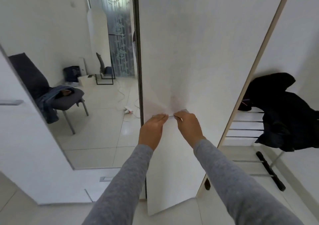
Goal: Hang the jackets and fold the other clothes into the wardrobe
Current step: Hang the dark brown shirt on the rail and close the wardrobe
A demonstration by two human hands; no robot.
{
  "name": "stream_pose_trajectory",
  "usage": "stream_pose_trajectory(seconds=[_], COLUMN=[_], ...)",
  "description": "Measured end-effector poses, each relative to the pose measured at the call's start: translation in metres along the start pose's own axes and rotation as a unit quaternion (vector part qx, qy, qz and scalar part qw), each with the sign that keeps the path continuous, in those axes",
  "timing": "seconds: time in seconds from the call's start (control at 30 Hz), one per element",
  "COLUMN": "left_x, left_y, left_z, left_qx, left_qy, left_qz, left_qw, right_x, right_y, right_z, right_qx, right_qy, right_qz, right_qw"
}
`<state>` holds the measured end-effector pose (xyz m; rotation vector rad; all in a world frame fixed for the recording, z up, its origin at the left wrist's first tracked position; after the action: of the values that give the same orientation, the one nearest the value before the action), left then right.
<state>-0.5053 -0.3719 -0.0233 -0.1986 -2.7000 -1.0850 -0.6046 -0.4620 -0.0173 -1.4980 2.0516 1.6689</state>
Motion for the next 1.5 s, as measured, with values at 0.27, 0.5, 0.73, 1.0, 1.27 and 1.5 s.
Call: stream_pose_trajectory(seconds=[0.27, 0.5, 0.73, 1.0, 1.27, 1.5], left_x=[0.080, 0.135, 0.183, 0.258, 0.330, 0.387], left_y=[0.026, 0.117, 0.119, 0.113, 0.097, 0.069], left_z=[0.047, 0.043, 0.034, 0.004, -0.047, -0.093], left_qx=[-0.038, 0.096, 0.006, -0.033, -0.022, -0.078], left_qy=[-0.103, 0.133, 0.207, 0.110, 0.016, -0.099], left_qz=[-0.101, 0.067, 0.403, 0.493, 0.451, 0.401], left_qw=[0.989, 0.984, 0.891, 0.863, 0.892, 0.908], right_x=[0.010, 0.023, -0.068, -0.159, -0.154, -0.088], right_y=[0.037, 0.077, 0.189, 0.336, 0.399, 0.430], right_z=[0.072, 0.137, 0.130, 0.125, 0.145, 0.140], right_qx=[-0.137, -0.249, -0.048, 0.248, 0.348, 0.412], right_qy=[0.027, 0.019, 0.103, 0.209, 0.260, 0.144], right_qz=[0.114, 0.206, 0.019, -0.082, 0.046, 0.329], right_qw=[0.984, 0.946, 0.993, 0.942, 0.900, 0.837])
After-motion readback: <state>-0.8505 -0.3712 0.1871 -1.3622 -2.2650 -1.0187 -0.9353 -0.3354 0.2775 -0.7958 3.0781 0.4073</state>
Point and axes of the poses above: each hand's wrist, its own z-axis away from the middle knuckle, its own y-axis out of the back of the hand, x = y × z, the point moved 7 cm from there along -z, towards the middle knuckle
